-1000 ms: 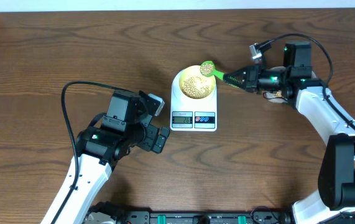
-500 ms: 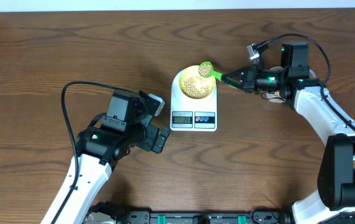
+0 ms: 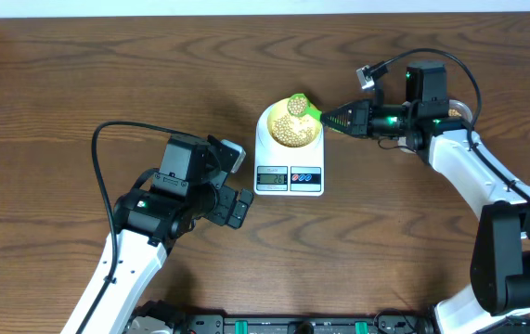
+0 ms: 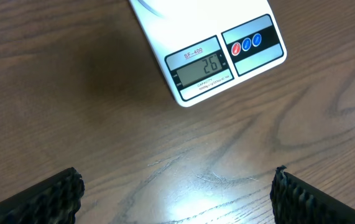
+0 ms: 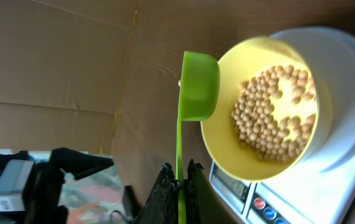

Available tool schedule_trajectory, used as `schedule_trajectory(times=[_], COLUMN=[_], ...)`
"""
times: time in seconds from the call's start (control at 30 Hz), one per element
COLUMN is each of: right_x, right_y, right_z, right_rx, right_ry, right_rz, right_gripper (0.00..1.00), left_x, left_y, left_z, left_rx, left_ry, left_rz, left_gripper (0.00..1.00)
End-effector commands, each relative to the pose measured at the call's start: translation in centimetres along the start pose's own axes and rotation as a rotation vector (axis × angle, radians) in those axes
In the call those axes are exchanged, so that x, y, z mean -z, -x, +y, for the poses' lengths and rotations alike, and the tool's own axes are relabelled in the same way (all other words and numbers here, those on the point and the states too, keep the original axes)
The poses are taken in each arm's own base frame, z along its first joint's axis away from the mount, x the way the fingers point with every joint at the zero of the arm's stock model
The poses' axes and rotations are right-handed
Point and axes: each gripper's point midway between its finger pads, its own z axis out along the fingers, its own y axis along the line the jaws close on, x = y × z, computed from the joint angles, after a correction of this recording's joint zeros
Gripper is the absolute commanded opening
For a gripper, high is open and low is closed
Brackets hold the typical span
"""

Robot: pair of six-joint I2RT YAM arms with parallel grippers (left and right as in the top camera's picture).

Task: Scoop item into bowl and weigh 50g on scale
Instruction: 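Lower the green scoop with the right gripper into the yellow bowl, then tip the scoop with the right gripper to pour soybeans into the bowl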

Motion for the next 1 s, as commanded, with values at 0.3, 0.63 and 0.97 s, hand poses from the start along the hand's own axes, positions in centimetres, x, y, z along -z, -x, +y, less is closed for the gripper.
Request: schedule_trajectory(times=[0.3,0.63,0.97], right_x=[0.1,-0.8,-0.5], right_y=[0.8,-0.8,-0.8], right_z=[-0.4,-0.9,-1.4], right_rx=[0.199,0.261,0.361], right_ry=[-0.087,-0.134,-0.247], right_rz=[-0.032,0.026,0.024], right_gripper=[0.01,0.01,0.01], left_x=[0.0,0.0,0.0], left_y=[0.0,0.0,0.0], left_z=[0.2,0.2,0.2], left_rx=[0.008,0.008,0.008], left_ry=[0.008,0.008,0.008], left_rz=[0.002,0.002,0.002], left_gripper=[0.98,0.98,0.98])
